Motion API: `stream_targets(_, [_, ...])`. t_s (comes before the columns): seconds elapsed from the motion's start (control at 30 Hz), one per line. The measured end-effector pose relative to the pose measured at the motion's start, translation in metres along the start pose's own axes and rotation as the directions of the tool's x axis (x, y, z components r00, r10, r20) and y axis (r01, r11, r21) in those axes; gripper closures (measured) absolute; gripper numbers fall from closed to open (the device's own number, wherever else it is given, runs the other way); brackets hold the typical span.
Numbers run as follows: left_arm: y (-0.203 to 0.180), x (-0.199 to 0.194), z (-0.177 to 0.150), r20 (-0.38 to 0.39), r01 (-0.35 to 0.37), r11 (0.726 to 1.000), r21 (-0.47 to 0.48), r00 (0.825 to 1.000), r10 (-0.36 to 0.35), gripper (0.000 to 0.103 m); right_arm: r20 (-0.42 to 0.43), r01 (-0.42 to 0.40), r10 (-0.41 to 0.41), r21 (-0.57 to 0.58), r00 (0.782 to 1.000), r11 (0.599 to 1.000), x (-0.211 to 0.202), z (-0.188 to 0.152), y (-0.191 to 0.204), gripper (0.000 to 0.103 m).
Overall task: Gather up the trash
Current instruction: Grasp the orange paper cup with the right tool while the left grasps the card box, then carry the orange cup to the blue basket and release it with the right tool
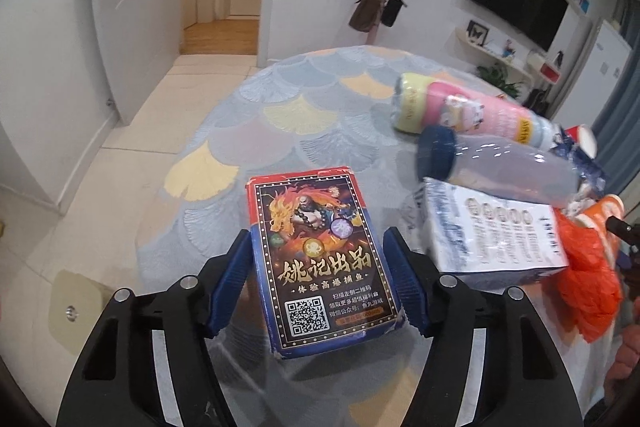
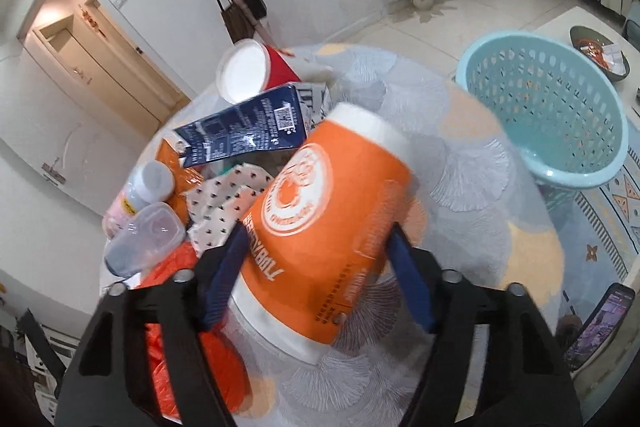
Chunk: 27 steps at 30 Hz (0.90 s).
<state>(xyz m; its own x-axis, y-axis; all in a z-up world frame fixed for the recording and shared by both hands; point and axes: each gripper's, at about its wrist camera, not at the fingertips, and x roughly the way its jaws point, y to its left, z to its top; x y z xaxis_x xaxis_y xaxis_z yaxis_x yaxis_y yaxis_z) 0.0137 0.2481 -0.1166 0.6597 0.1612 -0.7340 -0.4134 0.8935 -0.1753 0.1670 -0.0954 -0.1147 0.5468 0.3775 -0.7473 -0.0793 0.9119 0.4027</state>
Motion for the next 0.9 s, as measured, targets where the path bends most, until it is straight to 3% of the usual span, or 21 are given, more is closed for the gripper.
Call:
stream_targets(0.13, [-0.009,-0.015,0.000,0.060,0.006,1.000,0.023,0.998,-0.008,0.039,0.042,-0.002,0.004,-0.060,0.999,0.998,-0.015,0.000,0.009,0.056])
stream_targets(0.23, [-0.019,-0.028,0.002,0.101,0.018,0.999,0.047,0.995,-0.023,0.039,0.081,0.041,-0.030,-0.140,0.996,0.989,-0.024,-0.001,0.024,0.058])
stream_targets(0.37, [-0.030,-0.042,0.004,0.139,0.035,0.997,0.073,0.989,-0.045,0.039,0.183,0.172,-0.120,-0.299,0.976,0.939,-0.039,-0.007,0.054,0.060])
stream_targets(0.43, [-0.034,-0.046,0.004,0.151,0.041,0.996,0.078,0.987,-0.053,0.039,0.194,0.203,-0.139,-0.364,0.971,0.909,-0.038,-0.010,0.066,0.061])
stream_targets(0.6, [-0.040,-0.050,0.005,0.170,0.048,0.994,0.098,0.983,-0.065,0.039,0.166,0.167,-0.107,-0.409,0.980,0.897,-0.028,-0.013,0.074,0.057])
stream_targets(0.7, [-0.043,-0.053,0.006,0.173,0.058,0.993,0.107,0.982,-0.076,0.039,0.082,0.085,-0.057,-0.385,0.995,0.919,-0.013,-0.014,0.071,0.057])
stream_targets(0.9, [-0.054,-0.061,0.006,0.195,0.079,0.987,0.138,0.975,-0.105,0.039,0.057,0.049,-0.033,-0.324,0.998,0.945,-0.006,-0.009,0.058,0.058])
